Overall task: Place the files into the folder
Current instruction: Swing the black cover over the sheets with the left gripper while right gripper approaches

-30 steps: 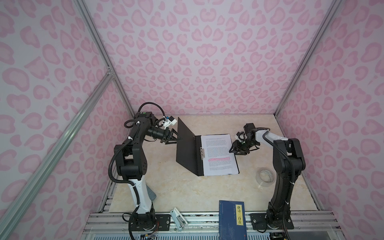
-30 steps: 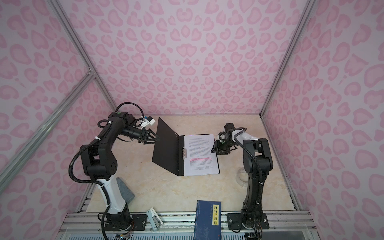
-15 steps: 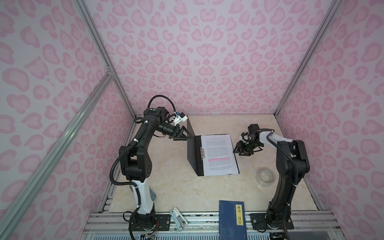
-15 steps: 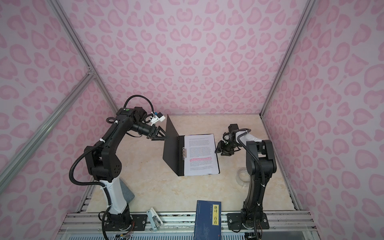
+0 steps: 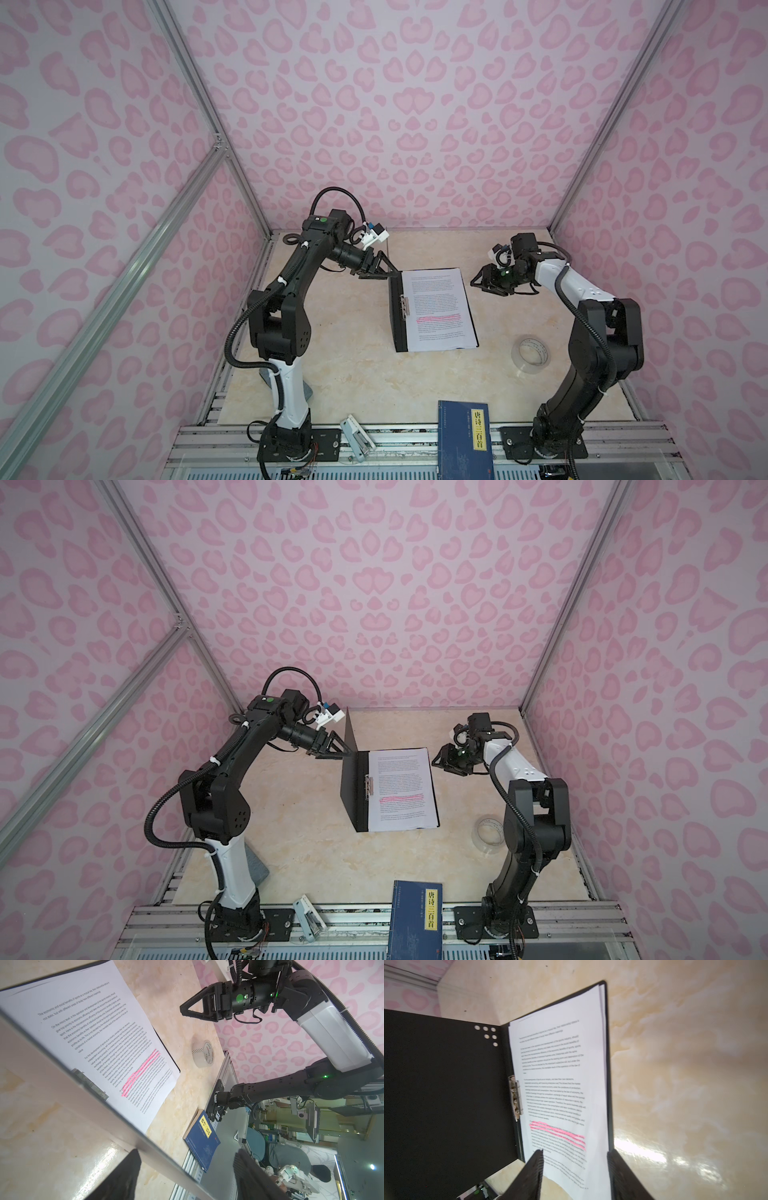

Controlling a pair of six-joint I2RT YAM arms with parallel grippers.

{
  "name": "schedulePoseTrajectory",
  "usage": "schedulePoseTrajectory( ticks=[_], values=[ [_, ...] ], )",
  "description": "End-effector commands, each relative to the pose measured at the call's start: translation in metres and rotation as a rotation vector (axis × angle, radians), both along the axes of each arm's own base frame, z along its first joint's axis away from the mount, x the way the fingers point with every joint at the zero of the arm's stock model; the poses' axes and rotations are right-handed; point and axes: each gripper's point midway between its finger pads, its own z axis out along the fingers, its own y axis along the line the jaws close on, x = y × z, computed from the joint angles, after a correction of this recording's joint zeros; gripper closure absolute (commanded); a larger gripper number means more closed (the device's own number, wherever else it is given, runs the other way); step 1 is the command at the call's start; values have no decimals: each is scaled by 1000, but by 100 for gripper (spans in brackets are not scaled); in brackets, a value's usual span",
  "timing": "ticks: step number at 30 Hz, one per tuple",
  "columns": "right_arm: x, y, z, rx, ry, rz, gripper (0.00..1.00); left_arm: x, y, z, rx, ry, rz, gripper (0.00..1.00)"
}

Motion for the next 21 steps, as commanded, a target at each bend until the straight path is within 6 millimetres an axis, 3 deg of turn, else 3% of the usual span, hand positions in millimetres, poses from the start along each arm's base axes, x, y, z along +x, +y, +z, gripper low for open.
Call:
schedulePoseTrajectory(
  ticks=[1,11,21],
  values=[
    [4,30,22,190,-31,46,47,5,-8,3,-22,-8,-1,25],
    [11,67,45,333,-54,109,46,4,-31,1,-27,-9,-39,25],
    [16,85,52,408,-62,132,46,4,-56,1,-36,-23,-78,23]
  ],
)
